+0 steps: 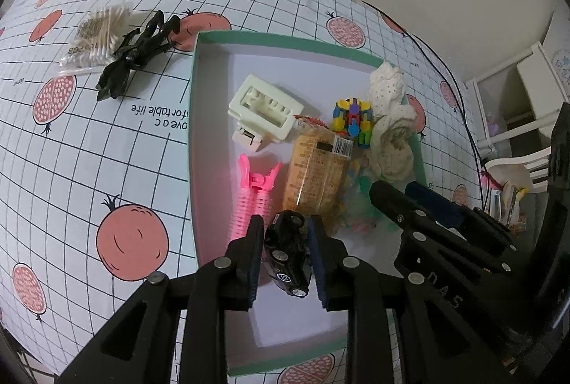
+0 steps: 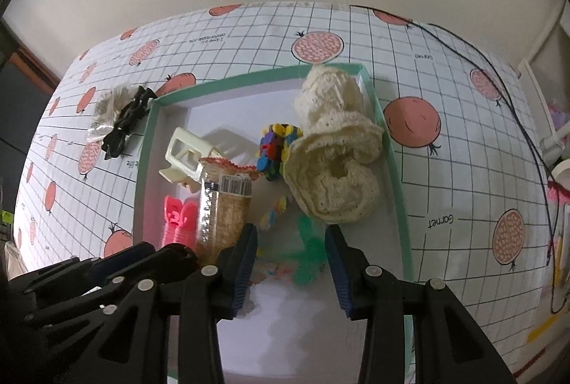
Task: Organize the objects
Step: 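Lower the black toy car into the tray with the left gripper, then open the left gripper to release the car inside the tray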
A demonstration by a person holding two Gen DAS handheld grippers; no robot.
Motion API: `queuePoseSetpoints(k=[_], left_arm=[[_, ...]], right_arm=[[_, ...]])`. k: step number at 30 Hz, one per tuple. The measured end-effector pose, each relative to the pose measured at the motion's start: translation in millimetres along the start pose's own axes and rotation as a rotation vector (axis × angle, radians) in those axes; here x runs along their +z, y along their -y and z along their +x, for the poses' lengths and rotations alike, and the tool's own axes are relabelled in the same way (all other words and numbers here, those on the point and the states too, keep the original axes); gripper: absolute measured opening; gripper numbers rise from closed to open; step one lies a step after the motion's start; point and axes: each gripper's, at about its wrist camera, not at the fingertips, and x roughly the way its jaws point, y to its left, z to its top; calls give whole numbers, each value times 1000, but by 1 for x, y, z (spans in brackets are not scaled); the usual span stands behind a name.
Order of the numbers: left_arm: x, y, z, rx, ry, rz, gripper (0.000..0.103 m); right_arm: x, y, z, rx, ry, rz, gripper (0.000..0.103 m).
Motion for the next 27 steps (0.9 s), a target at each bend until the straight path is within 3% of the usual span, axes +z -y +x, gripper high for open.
queuePoseSetpoints(k=[14,17,22,27], left_arm=[[-1,-5,-10,19,24,-7,41],[-2,-8,-12,29,30,-6,50],[-6,-17,-16,48,33,-12,56],[-12,-24,-19,74,40,-11,70]], right_arm=[[1,1,-7,-6,11,5,47],[-1,0,-7,-7,6,-3,62],[-6,-4,-8,-30,-5,-20,72],[-12,-5,-10,-42,-6,-30,82]])
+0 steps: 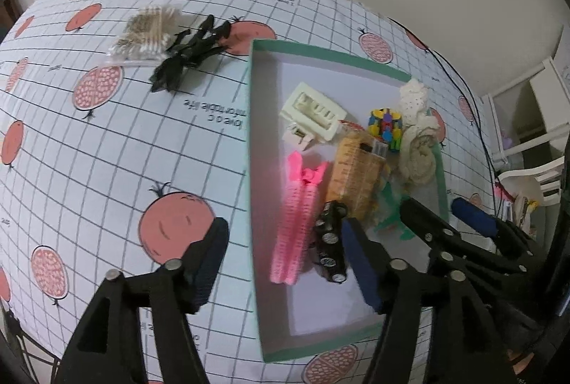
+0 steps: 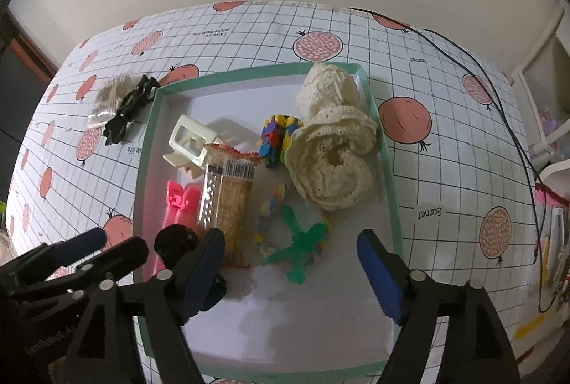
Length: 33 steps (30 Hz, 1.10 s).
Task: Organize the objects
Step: 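Open the left gripper to release the car inside the tray, then move both tools back toward the cotton swab pack and black robot figure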
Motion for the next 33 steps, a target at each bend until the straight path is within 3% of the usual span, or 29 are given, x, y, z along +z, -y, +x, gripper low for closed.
queuePoseSetpoints(k=[11,24,33], left_arm=[[-12,-19,-9,47,37,16,92],[-31,-32,-17,92,63,56,99],[-37,-40,-30,72,77,51,99]], right_arm=[[-11,-6,-4,-15,-8,-14,101],[-25,-12,-12,-22,-27,18,103],[-33,-16,-30,-29,2,25,103]])
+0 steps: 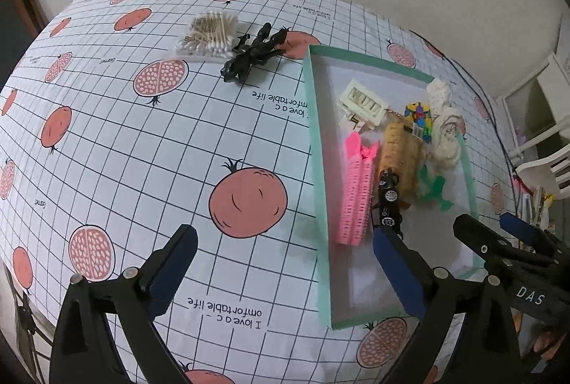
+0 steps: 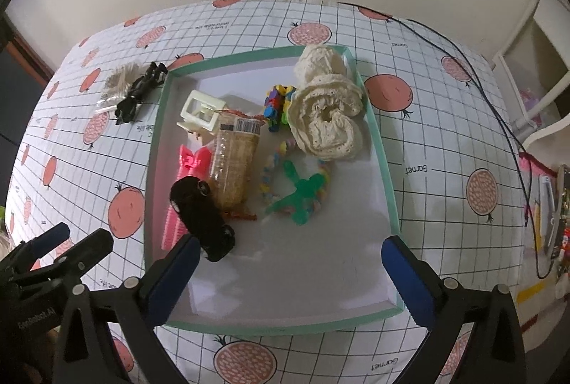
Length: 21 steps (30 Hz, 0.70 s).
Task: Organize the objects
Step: 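Move both tools back toward the cotton swab pack and black robot figure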
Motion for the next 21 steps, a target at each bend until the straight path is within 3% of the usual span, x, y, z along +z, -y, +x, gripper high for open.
queuePoseSetpoints(k=[9,21], left_arm=[[6,-8,-25,39,70,23,99],[30,-22,-47,-4,171,39,99]], right_arm=[[2,-12,-21,-2,67,-2,103],[18,-40,-35,27,175,-3,103]])
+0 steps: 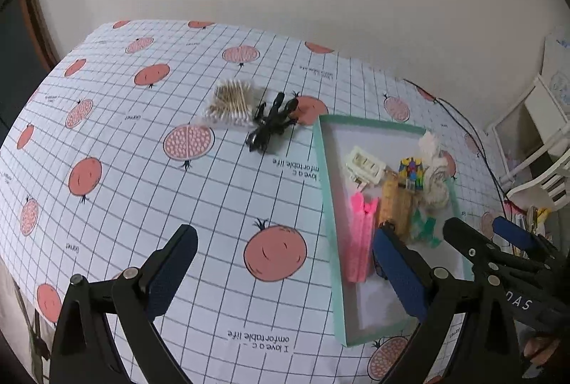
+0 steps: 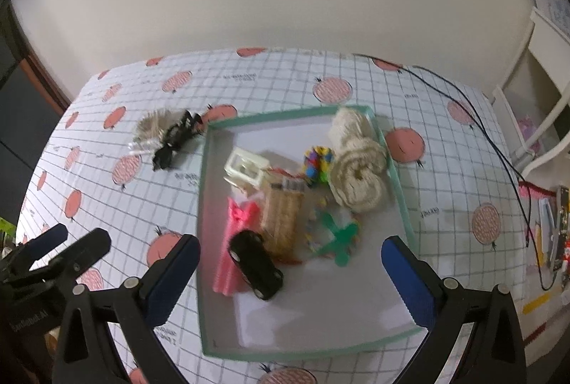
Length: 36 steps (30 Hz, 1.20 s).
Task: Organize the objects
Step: 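Move both tools back toward the cotton swab pack and black robot figure, then grasp the black robot figure with the right gripper while the left gripper grasps the cotton swab pack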
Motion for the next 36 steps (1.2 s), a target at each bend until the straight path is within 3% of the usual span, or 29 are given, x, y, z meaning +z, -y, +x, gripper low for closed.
queuePoseSetpoints(k=[10,20,24,36], left_arm=[[44,-53,-5,-3,91,-136,101],[75,-96,18,-46,96,-225,101],[89,-105,35,-15,85,-210,101],[120,-125,93,-49,9,-260,101]], right_arm=[[23,-43,7,-6,81,-101,103],[49,-86,36,73,72,-146,103],[61,-97,52,116,53,-136,103],[99,-120,107,188,-56,-124,72]])
